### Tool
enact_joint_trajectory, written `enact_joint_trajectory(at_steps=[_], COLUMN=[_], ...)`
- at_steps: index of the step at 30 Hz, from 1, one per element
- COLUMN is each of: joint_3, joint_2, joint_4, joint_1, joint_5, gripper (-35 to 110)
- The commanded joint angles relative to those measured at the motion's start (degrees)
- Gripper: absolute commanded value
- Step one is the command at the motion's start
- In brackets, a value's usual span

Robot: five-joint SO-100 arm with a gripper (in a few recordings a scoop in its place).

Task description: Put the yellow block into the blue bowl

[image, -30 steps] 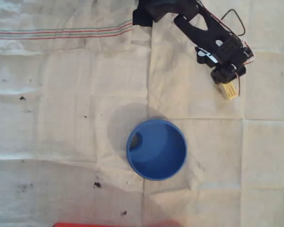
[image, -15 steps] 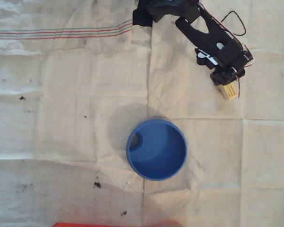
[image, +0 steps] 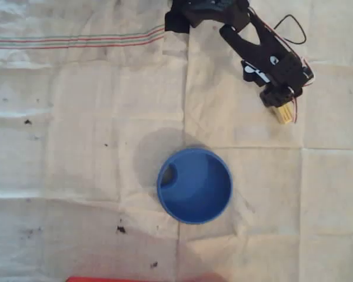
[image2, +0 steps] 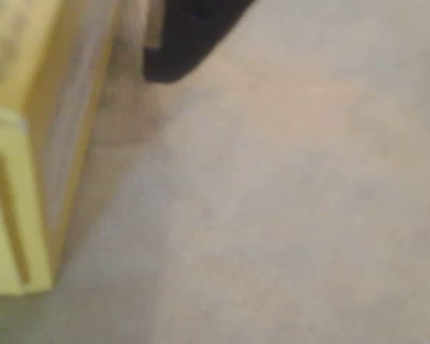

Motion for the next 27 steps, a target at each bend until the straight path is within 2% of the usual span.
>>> enact_joint_trajectory(at_steps=[1,7,16,22,27], joint_3=[-3.5,-3.5,-3.7,-9.8,-14.2], joint_2=[1.5,-0.3,-1.4,5.0,8.5], joint_4=[-0.4,-0.4,-0.4,0.6,0.7], joint_1=[0.9,0.9,1.0,1.8,4.5], joint_5=[0.5,0.5,1.3,10.1,13.7], gripper=[13,-1,0,0,0])
